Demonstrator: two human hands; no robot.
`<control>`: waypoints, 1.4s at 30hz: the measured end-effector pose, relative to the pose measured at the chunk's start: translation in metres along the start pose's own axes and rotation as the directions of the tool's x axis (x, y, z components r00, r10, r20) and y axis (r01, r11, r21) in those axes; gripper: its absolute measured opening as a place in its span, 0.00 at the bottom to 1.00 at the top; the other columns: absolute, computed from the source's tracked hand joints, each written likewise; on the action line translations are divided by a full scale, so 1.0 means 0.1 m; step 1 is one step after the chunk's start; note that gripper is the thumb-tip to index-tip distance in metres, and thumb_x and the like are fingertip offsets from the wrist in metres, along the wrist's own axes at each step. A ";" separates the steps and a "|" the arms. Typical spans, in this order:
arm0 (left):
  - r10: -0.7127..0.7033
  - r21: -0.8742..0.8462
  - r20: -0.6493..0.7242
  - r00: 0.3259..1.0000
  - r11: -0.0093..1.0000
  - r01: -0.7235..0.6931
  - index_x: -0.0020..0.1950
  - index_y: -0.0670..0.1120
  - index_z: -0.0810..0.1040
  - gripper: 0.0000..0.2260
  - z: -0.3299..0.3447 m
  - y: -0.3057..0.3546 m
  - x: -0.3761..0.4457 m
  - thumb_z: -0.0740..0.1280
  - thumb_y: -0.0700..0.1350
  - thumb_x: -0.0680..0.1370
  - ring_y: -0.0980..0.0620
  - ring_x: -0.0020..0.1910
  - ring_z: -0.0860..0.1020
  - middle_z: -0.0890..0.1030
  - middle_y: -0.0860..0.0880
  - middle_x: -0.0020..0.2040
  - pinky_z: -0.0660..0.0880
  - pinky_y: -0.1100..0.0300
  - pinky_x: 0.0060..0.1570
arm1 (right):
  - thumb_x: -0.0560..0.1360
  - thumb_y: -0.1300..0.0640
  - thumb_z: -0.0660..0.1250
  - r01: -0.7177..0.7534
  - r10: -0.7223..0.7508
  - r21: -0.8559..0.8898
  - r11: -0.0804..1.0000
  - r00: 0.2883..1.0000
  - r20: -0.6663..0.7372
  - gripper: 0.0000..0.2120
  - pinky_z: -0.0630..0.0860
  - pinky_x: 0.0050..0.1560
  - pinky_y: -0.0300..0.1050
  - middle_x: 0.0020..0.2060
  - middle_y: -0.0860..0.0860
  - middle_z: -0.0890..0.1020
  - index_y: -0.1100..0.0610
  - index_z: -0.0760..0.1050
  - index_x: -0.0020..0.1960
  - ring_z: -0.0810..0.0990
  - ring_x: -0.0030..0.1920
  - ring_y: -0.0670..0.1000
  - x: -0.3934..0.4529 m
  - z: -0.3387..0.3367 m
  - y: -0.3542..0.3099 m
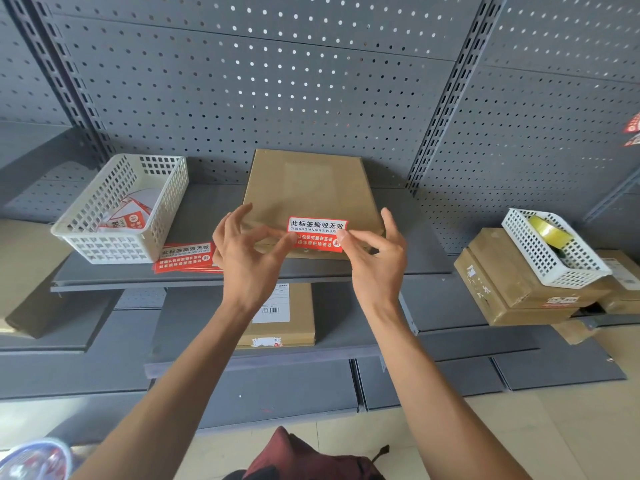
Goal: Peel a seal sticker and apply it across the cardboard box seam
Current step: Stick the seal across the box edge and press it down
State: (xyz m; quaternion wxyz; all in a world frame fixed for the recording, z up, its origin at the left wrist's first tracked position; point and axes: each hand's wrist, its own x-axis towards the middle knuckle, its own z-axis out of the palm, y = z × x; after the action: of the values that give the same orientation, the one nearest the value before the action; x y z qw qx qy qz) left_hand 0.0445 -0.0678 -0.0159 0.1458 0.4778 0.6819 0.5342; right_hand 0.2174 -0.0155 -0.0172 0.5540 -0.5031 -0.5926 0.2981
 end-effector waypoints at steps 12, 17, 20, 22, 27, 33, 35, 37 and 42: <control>-0.056 -0.141 -0.059 0.997 0.989 0.047 0.40 0.66 0.81 0.08 0.06 -0.06 -0.15 0.78 0.54 0.72 0.51 0.73 0.65 0.67 0.57 0.73 0.64 0.43 0.73 | 0.74 0.55 0.75 -0.075 0.074 0.066 0.995 0.997 0.024 0.07 0.70 0.69 0.42 0.80 0.51 0.60 0.43 0.83 0.42 0.64 0.72 0.31 -0.14 0.07 0.01; -0.082 -0.181 -0.043 0.996 0.981 0.073 0.43 0.62 0.83 0.06 0.05 -0.02 -0.17 0.77 0.52 0.73 0.54 0.75 0.64 0.66 0.56 0.76 0.63 0.44 0.74 | 0.75 0.57 0.75 -0.075 0.072 0.072 0.995 0.997 0.039 0.04 0.66 0.57 0.22 0.79 0.52 0.62 0.48 0.84 0.43 0.62 0.67 0.23 -0.13 0.06 0.00; -0.066 -0.181 -0.043 0.997 0.982 0.057 0.44 0.60 0.84 0.04 0.05 0.03 -0.17 0.77 0.51 0.74 0.55 0.75 0.63 0.66 0.56 0.76 0.62 0.45 0.75 | 0.75 0.56 0.74 -0.056 0.053 0.080 0.995 0.998 0.039 0.04 0.65 0.62 0.24 0.79 0.51 0.62 0.48 0.84 0.44 0.63 0.73 0.31 -0.10 0.05 -0.01; -0.042 -0.178 -0.044 0.998 0.984 0.033 0.43 0.59 0.84 0.04 0.05 0.06 -0.16 0.77 0.51 0.73 0.54 0.75 0.63 0.66 0.56 0.76 0.62 0.46 0.74 | 0.75 0.56 0.74 -0.039 0.035 0.102 0.994 0.998 0.042 0.04 0.66 0.68 0.31 0.79 0.51 0.62 0.48 0.84 0.43 0.62 0.75 0.34 -0.06 0.04 -0.03; 0.001 -0.196 -0.059 0.998 0.981 -0.012 0.41 0.61 0.83 0.06 0.01 0.20 -0.07 0.77 0.51 0.74 0.55 0.75 0.62 0.67 0.58 0.75 0.60 0.52 0.74 | 0.76 0.57 0.73 0.007 -0.010 0.105 0.994 0.999 0.031 0.03 0.65 0.74 0.41 0.79 0.50 0.62 0.52 0.84 0.43 0.61 0.76 0.36 0.05 0.04 -0.16; 0.003 -0.204 -0.123 0.992 0.979 -0.028 0.40 0.56 0.83 0.05 0.07 0.32 0.04 0.75 0.50 0.75 0.53 0.74 0.61 0.69 0.57 0.72 0.61 0.54 0.73 | 0.76 0.56 0.71 0.047 -0.048 0.080 0.996 0.999 0.007 0.04 0.60 0.78 0.52 0.79 0.49 0.63 0.52 0.82 0.43 0.59 0.79 0.46 0.13 0.08 -0.27; 0.015 -0.211 -0.161 0.987 0.976 -0.049 0.41 0.53 0.83 0.05 0.12 0.32 0.08 0.74 0.51 0.76 0.52 0.74 0.61 0.69 0.57 0.72 0.61 0.51 0.74 | 0.76 0.56 0.71 0.080 -0.079 0.070 0.994 0.997 -0.012 0.05 0.60 0.77 0.55 0.78 0.50 0.64 0.50 0.80 0.42 0.59 0.79 0.47 0.15 0.10 -0.27; 0.033 -0.217 -0.188 0.982 0.973 -0.074 0.40 0.53 0.82 0.07 0.15 0.34 0.11 0.73 0.51 0.77 0.51 0.73 0.61 0.70 0.56 0.71 0.62 0.49 0.73 | 0.76 0.57 0.71 0.116 -0.114 0.055 0.992 0.993 -0.035 0.05 0.60 0.77 0.56 0.78 0.52 0.65 0.49 0.80 0.41 0.59 0.80 0.49 0.20 0.11 -0.27; 0.084 -0.175 -0.234 0.969 0.976 -0.127 0.40 0.51 0.81 0.07 0.20 0.39 0.21 0.71 0.50 0.78 0.51 0.73 0.62 0.71 0.54 0.71 0.62 0.46 0.73 | 0.76 0.59 0.71 0.139 -0.137 0.066 0.988 0.990 -0.033 0.07 0.57 0.78 0.43 0.79 0.53 0.64 0.51 0.79 0.41 0.57 0.80 0.48 0.31 0.13 -0.35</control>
State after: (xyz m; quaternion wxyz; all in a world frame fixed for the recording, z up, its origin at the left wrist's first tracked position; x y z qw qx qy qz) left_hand 0.0677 -0.0398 0.0165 0.0837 0.4340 0.6139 0.6540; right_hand 0.1997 0.0052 0.0233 0.5985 -0.4458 -0.6074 0.2721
